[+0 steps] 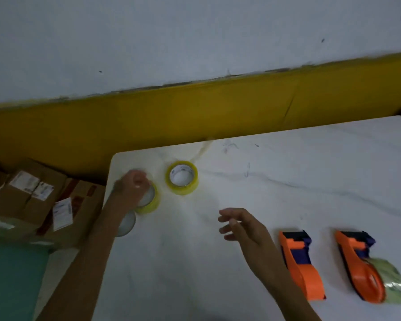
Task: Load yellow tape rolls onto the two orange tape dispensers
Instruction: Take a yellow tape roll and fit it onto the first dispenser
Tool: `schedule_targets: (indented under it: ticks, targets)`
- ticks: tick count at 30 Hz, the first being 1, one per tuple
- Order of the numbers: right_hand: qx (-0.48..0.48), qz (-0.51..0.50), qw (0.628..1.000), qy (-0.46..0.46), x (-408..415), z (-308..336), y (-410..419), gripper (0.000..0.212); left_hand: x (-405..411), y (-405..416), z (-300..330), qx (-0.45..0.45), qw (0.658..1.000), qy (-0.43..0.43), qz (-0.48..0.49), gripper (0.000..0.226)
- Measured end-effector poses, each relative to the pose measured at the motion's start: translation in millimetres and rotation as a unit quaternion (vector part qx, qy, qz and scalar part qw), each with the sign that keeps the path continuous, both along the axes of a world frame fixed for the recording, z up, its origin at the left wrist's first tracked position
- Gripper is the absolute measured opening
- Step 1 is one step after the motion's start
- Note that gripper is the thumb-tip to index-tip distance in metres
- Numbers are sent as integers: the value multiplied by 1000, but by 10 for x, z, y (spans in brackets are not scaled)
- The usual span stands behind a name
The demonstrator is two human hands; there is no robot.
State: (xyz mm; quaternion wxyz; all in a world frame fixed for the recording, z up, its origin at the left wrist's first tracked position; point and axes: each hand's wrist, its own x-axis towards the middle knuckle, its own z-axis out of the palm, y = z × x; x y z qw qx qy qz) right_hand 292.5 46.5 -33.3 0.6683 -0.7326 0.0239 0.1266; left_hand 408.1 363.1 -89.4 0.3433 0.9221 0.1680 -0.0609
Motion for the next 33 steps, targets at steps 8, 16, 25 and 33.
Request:
schedule_targets:
  ticks: [8, 16, 25, 33]
  targets:
    - [-21, 192, 981, -2, -298, -47, -650, 19, -487, -464, -257, -42, 978, -113, 172, 14]
    - [29, 93, 992, -78, -132, 247, -1321, 39, -1234, -2611, 917, -360, 891, -237, 143, 40]
    - [-20, 2, 999, -46, -326, -51, -2408, 30, -1862, -3842, 327, -372, 927, 14, 39, 37]
    - [-114, -19, 993, 7, -800, -611, -2584, 23, -2350, -4008, -382, -304, 945, 90, 82, 6]
